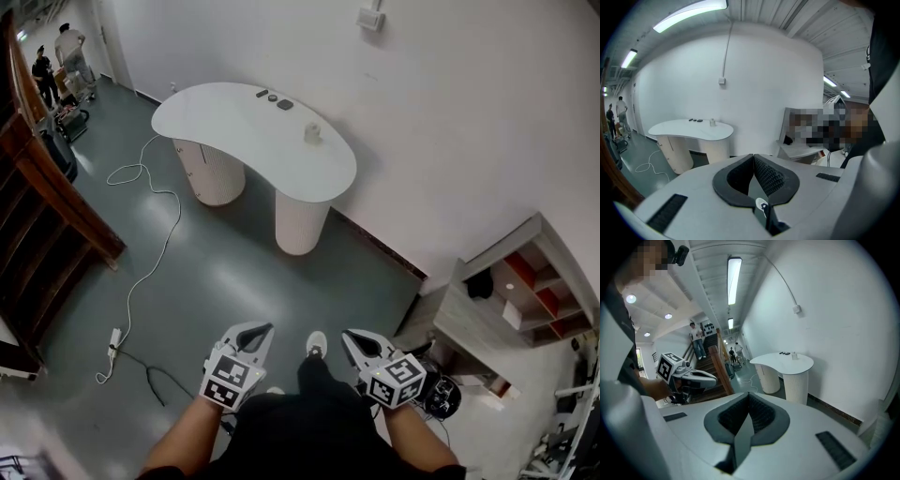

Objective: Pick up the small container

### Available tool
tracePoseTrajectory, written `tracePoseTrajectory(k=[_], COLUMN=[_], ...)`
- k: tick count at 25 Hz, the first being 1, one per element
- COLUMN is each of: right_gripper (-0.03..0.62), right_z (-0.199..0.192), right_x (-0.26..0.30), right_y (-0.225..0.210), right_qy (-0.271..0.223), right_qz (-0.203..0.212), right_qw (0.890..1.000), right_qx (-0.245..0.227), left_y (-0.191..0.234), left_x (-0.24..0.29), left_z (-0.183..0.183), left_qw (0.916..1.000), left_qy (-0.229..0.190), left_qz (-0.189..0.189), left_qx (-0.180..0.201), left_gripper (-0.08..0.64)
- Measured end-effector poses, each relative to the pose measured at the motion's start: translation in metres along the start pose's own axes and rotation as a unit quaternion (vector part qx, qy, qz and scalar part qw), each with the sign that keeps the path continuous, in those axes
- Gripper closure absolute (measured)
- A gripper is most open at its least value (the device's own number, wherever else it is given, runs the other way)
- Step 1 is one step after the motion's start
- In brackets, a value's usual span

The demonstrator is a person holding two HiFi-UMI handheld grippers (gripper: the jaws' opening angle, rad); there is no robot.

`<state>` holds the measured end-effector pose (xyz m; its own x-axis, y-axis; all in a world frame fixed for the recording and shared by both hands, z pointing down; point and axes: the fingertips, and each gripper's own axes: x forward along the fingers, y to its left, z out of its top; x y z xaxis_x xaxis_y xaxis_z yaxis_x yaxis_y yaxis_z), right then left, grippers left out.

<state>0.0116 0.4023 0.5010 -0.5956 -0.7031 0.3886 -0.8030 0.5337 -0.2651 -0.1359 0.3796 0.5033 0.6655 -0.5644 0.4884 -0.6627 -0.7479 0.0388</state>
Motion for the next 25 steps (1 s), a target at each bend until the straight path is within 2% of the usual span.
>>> tracePoseTrajectory(k=[5,11,14,25], right_gripper=[0.597,0.597,0.597,0.597], right_z=[0.031,0.086,0.108,0.137], right_x=[0.033,0.065,0.08,0.113], right_y=[-0.042,-0.101,-0.129,-0.219], right_qy=[-0.011,-0.019,-0.021,-0.012], right_qz=[0.008,0.026,0.037,0.064], right_qw=[1.0,0.999,0.999,0.998], right_qx=[0.003,-0.014,-0.028,-0.026], left_y=[0.022,0.063,0.081,0.109], left_x=[0.038,0.089,0.114,0.195], left_z=[0.02,0.088,0.111,0.15], left_qw=[0.9998,0.9995,0.9989,0.9975], left_qy=[0.017,-0.007,-0.015,-0.004], left_qz=[0.0,0.025,0.04,0.07], left_qx=[0.011,0.02,0.017,0.009], left_gripper=[0.543,0.543,0.543,0.543])
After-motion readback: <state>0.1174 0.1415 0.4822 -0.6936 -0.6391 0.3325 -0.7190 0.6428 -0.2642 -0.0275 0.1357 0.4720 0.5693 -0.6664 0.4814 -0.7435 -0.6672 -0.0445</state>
